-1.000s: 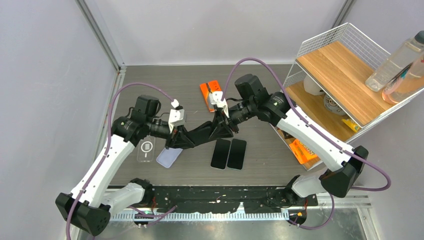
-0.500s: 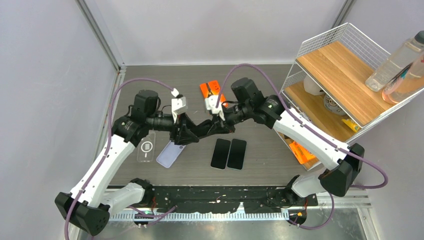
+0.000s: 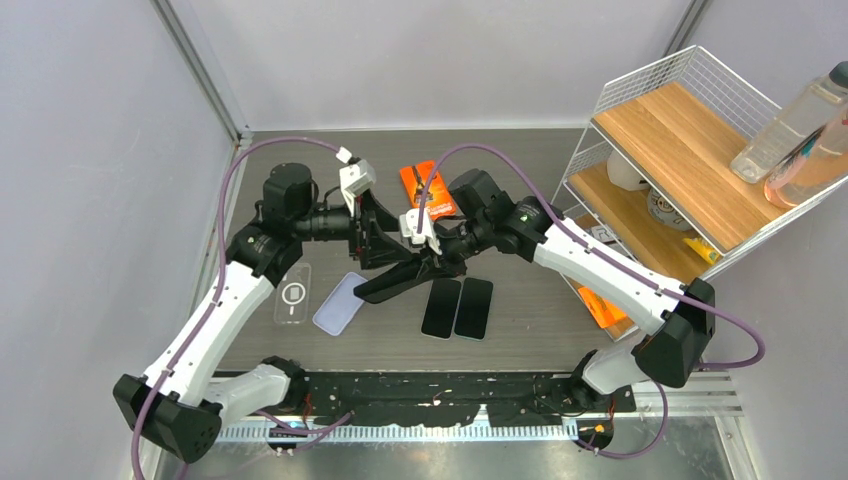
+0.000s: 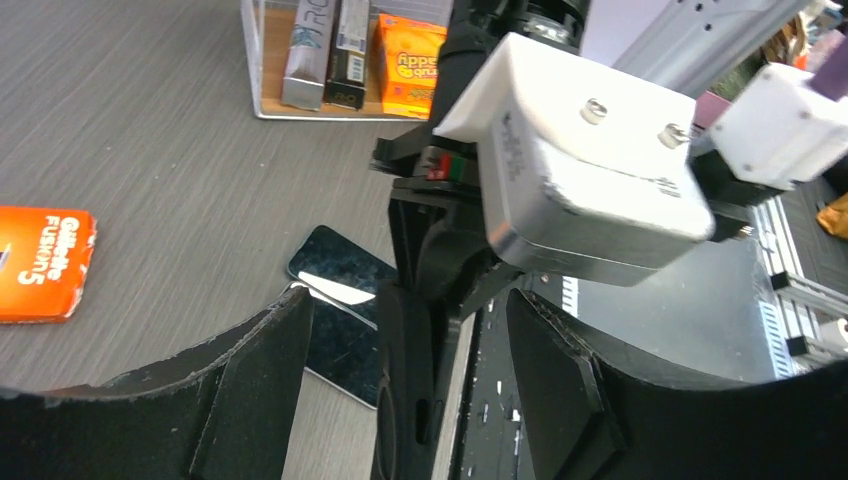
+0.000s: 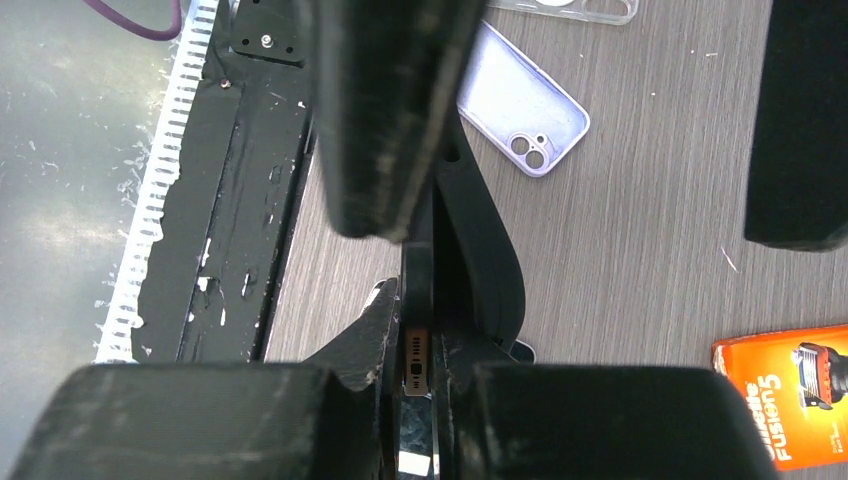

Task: Take the phone out of the phone case
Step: Remove the phone case from the phone.

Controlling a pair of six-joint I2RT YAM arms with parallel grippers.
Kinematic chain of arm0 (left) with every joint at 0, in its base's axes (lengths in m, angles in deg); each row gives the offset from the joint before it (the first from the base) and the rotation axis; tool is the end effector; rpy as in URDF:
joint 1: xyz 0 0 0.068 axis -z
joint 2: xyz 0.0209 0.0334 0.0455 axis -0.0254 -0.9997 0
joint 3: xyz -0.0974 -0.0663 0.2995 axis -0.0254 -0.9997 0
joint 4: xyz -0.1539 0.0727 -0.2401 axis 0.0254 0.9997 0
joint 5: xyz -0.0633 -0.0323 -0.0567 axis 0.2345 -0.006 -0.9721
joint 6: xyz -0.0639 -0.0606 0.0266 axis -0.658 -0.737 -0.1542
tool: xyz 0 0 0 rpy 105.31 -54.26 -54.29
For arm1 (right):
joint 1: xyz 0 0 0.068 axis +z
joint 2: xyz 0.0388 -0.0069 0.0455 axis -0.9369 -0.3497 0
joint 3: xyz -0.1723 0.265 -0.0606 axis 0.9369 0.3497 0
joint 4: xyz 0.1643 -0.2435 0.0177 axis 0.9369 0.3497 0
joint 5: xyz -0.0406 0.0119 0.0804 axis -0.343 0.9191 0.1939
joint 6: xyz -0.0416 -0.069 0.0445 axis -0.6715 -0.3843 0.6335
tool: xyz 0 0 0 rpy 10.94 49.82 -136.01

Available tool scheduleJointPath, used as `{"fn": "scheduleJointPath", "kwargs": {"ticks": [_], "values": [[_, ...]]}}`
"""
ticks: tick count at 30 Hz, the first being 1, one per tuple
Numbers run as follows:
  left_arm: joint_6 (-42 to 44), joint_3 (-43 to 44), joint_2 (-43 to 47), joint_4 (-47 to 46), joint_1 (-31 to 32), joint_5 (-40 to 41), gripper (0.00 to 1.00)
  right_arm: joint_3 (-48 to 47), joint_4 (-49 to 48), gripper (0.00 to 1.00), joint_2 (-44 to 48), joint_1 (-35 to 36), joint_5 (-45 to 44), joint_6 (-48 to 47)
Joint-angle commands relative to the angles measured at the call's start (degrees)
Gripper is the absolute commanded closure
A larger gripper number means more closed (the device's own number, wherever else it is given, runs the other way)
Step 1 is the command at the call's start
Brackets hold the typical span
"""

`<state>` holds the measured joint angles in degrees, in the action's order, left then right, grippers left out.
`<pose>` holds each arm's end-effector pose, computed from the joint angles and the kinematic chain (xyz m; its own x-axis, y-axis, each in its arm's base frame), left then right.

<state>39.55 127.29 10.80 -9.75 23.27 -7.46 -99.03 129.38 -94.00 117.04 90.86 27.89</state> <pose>0.2072 -0.1711 0.4262 -0.3795 0.1161 -0.9179 0.9162 0.1853 -0.3554 0.2027 0.3018 0.3709 0.1621 -0.5176 -0.8401 -0.9784 -0.1948 -0.0688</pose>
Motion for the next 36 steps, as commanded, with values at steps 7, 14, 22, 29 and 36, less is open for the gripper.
{"fn": "scheduleJointPath", "kwargs": {"ticks": [7, 14, 22, 29, 36], "values": [[0.0, -3.7, -0.1, -3.4, 0.1, 6.4, 0.30, -3.0, -4.3, 0.95, 1.7, -0.5, 2.5, 1.5], [0.9, -5.3, -1.0, -3.0, 0.9, 6.3, 0.33, -3.7, -4.2, 0.95, 1.5, -1.0, 3.0, 2.3], [2.5, -6.0, -2.1, -1.5, 2.3, 10.3, 0.35, -3.8, -4.1, 0.95, 1.6, -1.0, 3.5, 2.4], [2.7, -5.2, -4.2, -0.6, 2.7, 12.3, 0.42, -3.6, -3.9, 0.95, 2.1, -1.0, 3.8, 2.1], [2.5, -5.8, -5.9, 0.5, 4.9, 9.4, 0.43, -4.2, -4.3, 0.94, 2.0, -1.0, 1.4, 2.2]]}}
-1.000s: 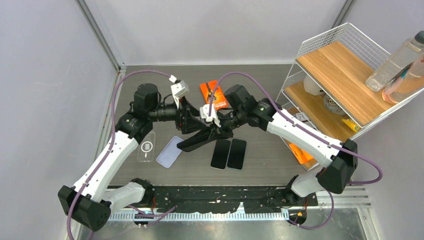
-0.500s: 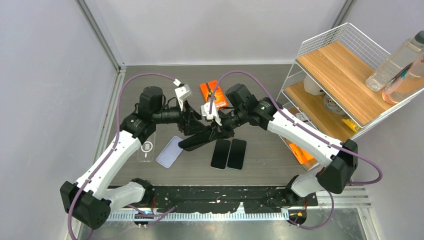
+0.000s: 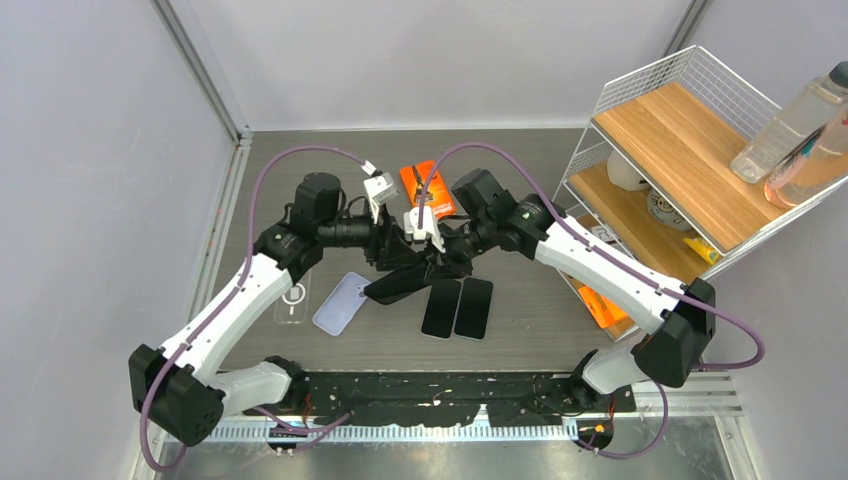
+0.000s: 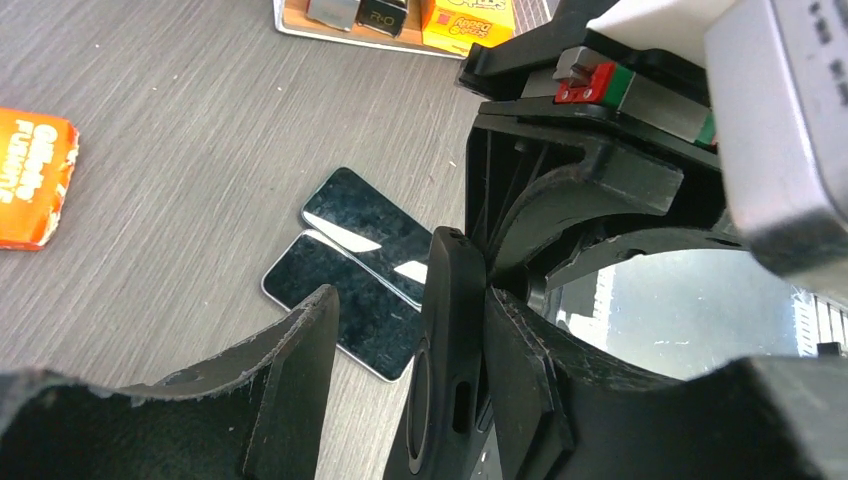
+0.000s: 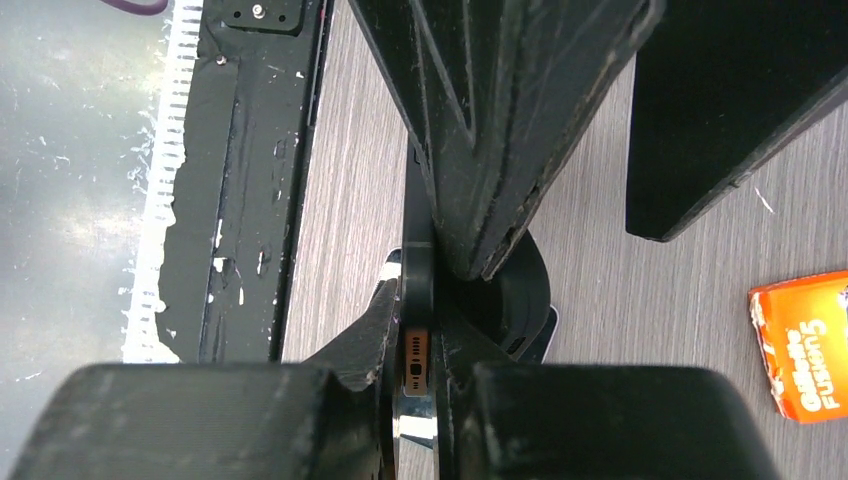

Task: Take the phone out of the phone case
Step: Remove the phone case from the phone.

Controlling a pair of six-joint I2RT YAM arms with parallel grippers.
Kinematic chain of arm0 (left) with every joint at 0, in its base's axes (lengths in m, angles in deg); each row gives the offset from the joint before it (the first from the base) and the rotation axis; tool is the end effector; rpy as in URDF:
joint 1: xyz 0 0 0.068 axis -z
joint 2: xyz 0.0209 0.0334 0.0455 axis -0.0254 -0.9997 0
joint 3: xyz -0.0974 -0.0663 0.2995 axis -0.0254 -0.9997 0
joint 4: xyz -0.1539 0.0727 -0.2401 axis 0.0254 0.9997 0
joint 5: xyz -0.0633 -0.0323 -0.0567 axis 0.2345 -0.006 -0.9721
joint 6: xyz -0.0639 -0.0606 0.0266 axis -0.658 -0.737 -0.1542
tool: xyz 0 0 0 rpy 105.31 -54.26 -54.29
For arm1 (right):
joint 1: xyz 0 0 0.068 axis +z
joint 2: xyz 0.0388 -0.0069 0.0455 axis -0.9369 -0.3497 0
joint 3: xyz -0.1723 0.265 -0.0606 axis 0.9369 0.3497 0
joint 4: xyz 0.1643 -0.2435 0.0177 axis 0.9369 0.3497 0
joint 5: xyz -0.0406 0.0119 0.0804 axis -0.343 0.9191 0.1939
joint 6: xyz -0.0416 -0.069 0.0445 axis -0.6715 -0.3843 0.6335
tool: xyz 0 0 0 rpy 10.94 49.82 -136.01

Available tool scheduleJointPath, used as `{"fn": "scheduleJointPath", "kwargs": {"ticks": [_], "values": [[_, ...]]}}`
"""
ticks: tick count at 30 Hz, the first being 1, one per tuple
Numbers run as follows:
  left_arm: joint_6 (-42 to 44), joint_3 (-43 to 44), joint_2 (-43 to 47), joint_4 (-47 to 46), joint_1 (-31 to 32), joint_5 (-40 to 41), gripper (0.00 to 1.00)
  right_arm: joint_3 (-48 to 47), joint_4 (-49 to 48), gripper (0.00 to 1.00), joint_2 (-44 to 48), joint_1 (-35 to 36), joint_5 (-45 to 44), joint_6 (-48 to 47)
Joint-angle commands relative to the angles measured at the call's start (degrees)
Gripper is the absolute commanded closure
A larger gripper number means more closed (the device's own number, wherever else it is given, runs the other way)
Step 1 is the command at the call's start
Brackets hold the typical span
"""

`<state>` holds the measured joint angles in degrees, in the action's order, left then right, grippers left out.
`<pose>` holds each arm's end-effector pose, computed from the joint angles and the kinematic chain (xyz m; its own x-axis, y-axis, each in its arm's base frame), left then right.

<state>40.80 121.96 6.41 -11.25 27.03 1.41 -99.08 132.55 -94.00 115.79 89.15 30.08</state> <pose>0.2279 -0.1929 0.3688 -0.4624 0.1936 -0.8653 0.8685 0.2955 -0.3980 0.2075 0.2928 0.3649 0.0838 -0.5744 -0.8143 -0.9909 -0.1344 -0.0071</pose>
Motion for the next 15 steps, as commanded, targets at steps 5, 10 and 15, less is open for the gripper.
{"fn": "scheduleJointPath", "kwargs": {"ticks": [5, 10, 15], "values": [[0.8, -0.3, -3.6, 2.6, 1.9, -2.2, 0.44, -4.1, -7.9, 0.95, 1.9, 0.2, 1.8, 0.4], [0.3, -1.2, -5.4, 1.5, 3.4, -3.4, 0.56, -4.3, -8.0, 0.95, 1.6, 0.2, 1.3, 0.6], [-1.4, -1.9, -9.5, 0.4, 3.3, -5.0, 1.00, -3.7, -7.1, 0.95, 1.8, 0.2, 0.9, 0.1]]}}
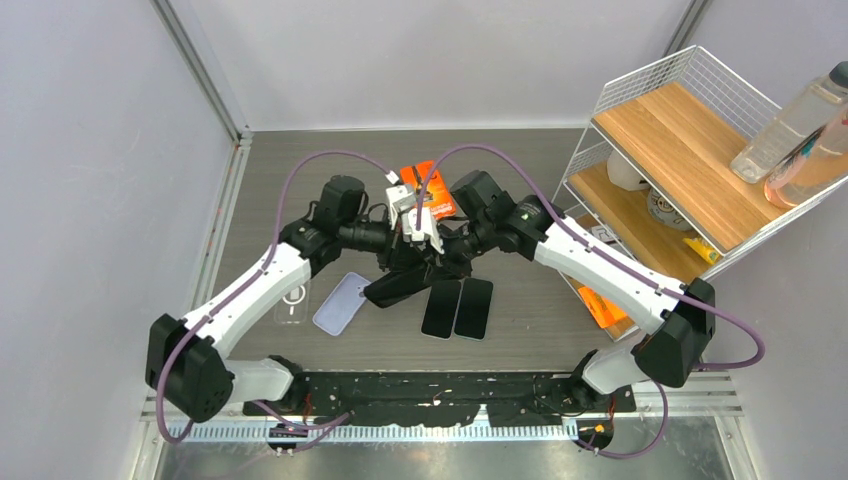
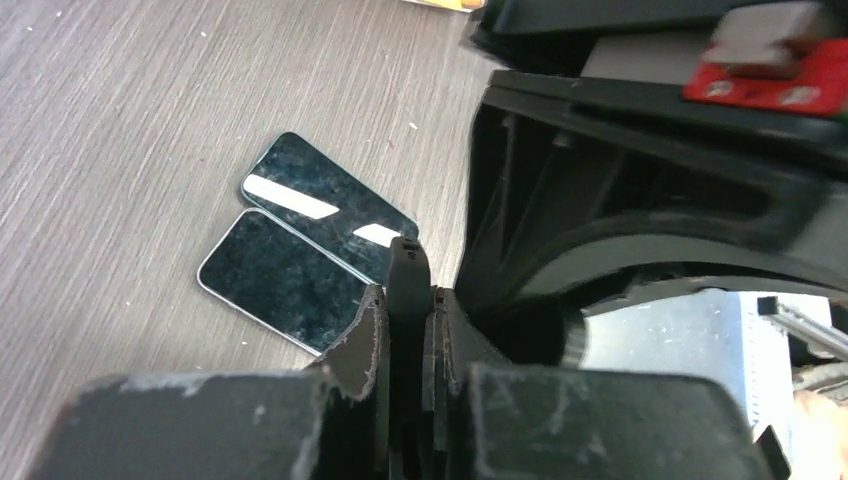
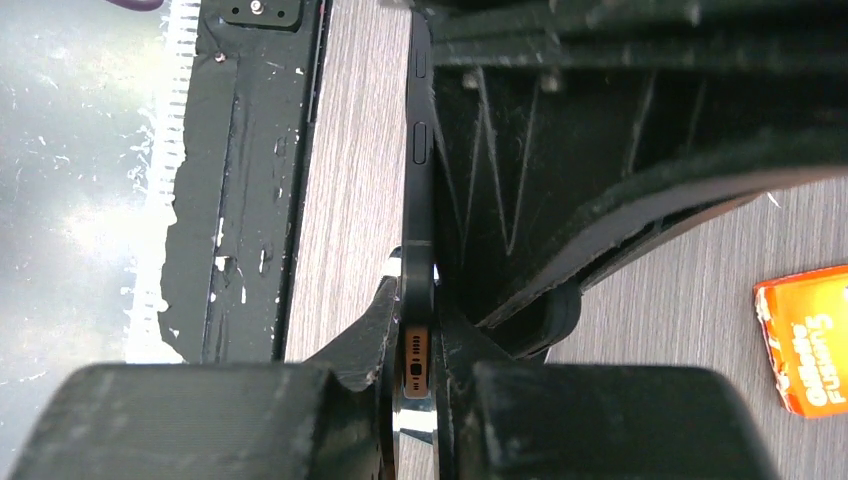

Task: Take the phone out of the phone case
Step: Remove the phone case from the phone, then move the phone case to the center of the board.

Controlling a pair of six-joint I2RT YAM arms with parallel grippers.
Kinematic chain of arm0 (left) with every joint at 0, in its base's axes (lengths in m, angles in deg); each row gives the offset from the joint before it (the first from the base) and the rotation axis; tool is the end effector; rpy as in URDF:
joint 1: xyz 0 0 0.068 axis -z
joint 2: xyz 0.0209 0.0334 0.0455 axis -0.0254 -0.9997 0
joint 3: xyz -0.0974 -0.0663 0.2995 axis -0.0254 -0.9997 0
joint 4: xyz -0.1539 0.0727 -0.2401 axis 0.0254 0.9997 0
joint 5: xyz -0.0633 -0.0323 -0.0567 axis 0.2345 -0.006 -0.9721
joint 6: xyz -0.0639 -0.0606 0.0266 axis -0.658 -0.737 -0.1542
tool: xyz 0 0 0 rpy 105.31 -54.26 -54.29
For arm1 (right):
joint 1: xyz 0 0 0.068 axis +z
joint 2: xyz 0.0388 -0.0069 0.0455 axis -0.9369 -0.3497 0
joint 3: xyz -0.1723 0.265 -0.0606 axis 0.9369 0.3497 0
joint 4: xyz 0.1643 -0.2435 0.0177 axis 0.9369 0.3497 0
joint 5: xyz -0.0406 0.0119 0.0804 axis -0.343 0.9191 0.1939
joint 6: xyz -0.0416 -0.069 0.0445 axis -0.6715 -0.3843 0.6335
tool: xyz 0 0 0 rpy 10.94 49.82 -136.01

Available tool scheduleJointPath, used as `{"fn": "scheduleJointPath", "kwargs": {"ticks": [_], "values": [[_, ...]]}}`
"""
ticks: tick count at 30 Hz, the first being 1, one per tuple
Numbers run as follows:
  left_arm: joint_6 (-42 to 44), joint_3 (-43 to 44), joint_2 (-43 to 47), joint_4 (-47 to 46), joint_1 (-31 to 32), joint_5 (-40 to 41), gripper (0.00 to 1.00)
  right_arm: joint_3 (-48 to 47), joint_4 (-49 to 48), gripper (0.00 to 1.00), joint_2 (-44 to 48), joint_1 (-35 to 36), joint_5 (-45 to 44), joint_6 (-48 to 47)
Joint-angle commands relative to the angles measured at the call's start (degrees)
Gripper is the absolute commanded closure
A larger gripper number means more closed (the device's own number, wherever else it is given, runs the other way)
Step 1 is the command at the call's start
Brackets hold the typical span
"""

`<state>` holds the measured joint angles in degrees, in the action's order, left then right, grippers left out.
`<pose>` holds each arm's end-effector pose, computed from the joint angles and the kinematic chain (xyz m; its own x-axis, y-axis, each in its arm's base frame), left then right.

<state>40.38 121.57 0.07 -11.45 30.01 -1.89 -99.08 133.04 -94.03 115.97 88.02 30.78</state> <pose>0.2358 -0.2193 0.3368 -0.5394 0.2694 -0.7978 0.8408 0.2242 -0.4927 0.2075 0.2925 0.3632 0.0696 -0.5903 -0.8042 -0.9931 -0.1176 0.0004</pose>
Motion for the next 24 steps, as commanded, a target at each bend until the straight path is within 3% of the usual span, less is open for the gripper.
{"fn": "scheduleJointPath", "kwargs": {"ticks": [1, 10, 16, 24], "values": [[-1.3, -1.7, -4.0, 0.4, 0.3, -1.4, 1.00, -3.4, -7.3, 0.94, 1.9, 0.1, 2.0, -0.9], [-7.3, -7.3, -9.0, -6.0, -4.4, 6.8, 1.00, -2.2, -3.4, 0.95, 4.1, -1.2, 3.9, -3.9], [-15.1, -12.9, -13.1, -14.0, -8.1, 6.9, 1.00, -0.9, -3.9, 0.95, 4.7, -2.4, 4.5, -3.5], [-20.2, -17.8, -17.3, -21.7, -8.7, 12.6, 1.00, 2.4, -4.6, 0.94, 6.1, -4.6, 5.0, -3.5]]}}
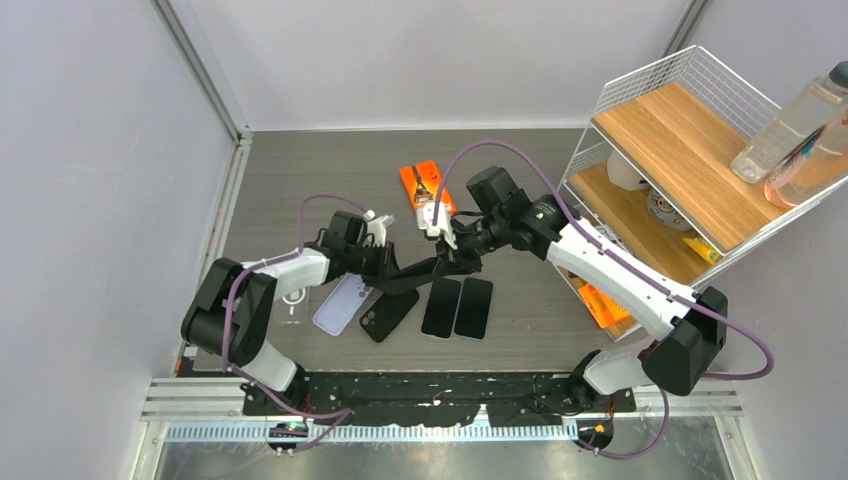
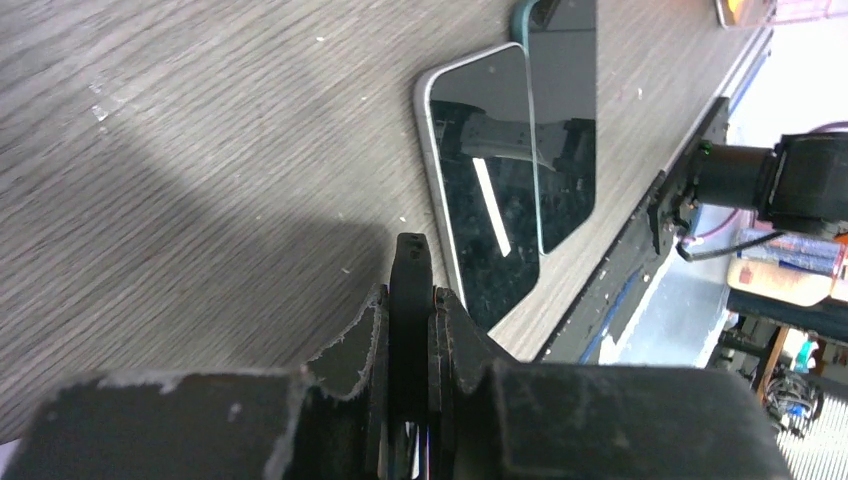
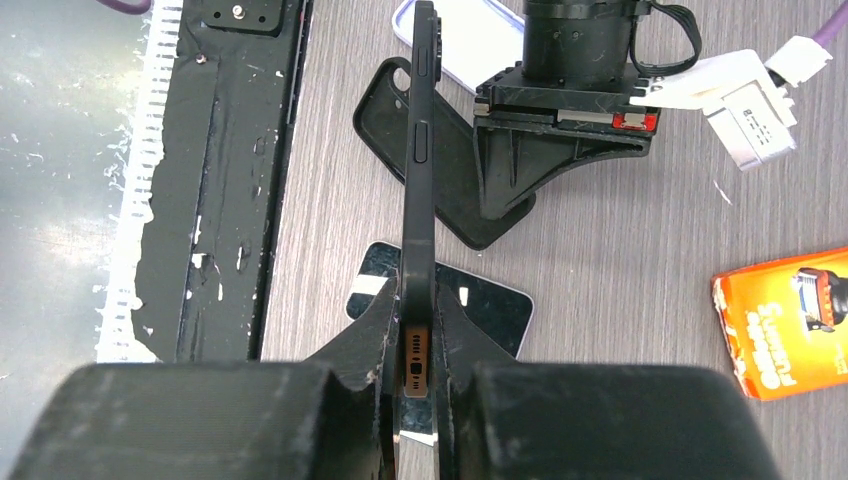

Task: Take the phone out of the phone case
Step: Move the phone case to the center of the board.

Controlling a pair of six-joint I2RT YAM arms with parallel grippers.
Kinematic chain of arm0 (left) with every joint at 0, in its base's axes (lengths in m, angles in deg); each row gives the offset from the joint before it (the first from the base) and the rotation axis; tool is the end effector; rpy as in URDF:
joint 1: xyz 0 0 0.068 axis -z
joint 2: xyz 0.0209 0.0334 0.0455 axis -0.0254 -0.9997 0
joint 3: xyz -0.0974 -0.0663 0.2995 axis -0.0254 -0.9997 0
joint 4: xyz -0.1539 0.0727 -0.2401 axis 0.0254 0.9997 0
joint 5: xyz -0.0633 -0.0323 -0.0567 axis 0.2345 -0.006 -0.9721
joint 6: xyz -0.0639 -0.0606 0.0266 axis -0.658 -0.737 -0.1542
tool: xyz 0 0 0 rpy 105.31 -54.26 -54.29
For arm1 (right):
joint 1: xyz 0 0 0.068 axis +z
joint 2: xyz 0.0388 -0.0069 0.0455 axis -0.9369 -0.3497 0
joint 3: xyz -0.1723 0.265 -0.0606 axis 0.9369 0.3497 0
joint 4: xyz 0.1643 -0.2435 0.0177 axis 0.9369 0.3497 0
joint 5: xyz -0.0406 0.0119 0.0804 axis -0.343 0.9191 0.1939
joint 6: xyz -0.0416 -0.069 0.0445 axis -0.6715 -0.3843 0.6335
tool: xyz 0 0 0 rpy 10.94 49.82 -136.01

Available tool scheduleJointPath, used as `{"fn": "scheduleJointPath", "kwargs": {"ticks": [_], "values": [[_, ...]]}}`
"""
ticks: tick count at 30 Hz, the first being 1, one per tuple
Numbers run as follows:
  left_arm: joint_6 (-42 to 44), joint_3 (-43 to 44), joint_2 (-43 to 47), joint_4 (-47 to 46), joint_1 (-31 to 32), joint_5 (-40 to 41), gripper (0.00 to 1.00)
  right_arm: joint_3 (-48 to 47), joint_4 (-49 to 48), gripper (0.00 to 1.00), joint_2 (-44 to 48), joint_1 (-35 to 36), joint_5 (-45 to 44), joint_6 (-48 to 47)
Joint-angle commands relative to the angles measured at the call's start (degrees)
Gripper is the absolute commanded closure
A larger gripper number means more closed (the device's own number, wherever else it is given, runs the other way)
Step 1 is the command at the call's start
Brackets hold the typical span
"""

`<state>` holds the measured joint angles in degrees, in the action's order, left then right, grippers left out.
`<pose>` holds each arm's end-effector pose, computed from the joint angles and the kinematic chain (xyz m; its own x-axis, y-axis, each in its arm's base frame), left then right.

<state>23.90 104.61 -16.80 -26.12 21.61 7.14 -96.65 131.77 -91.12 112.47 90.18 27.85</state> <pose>0.2835 -0.1804 0.1555 -0.9209 0.0993 -0.3769 0.3567 0.6042 -0.7125 0.2128 0.2713 0.3674 0.1014 -0.5537 -0.8265 -0.9928 -0.1102 -0.0479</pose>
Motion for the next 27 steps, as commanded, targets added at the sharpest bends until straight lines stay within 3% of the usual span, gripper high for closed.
{"fn": "scheduleJointPath", "kwargs": {"ticks": [1, 7, 14, 27], "values": [[-3.6, -1.5, -0.3, -7.0, -0.4, 5.4, 1.00, -0.1, -2.4, 0.94, 3.1, -1.8, 2.9, -1.0], [-2.3, -4.8, 1.1, -6.9, -2.6, 14.2, 1.00, 0.5, -0.1, 0.95, 3.9, -4.4, 3.2, -2.1], [1.0, -5.3, 2.3, -2.6, -9.7, 17.0, 1.00, 0.4, -0.1, 0.95, 3.6, -5.1, 3.4, -2.1], [4.0, 0.6, 7.5, 9.5, -13.0, 29.0, 1.00, -1.2, -0.2, 0.94, 1.4, -5.1, 4.6, -1.6]]}}
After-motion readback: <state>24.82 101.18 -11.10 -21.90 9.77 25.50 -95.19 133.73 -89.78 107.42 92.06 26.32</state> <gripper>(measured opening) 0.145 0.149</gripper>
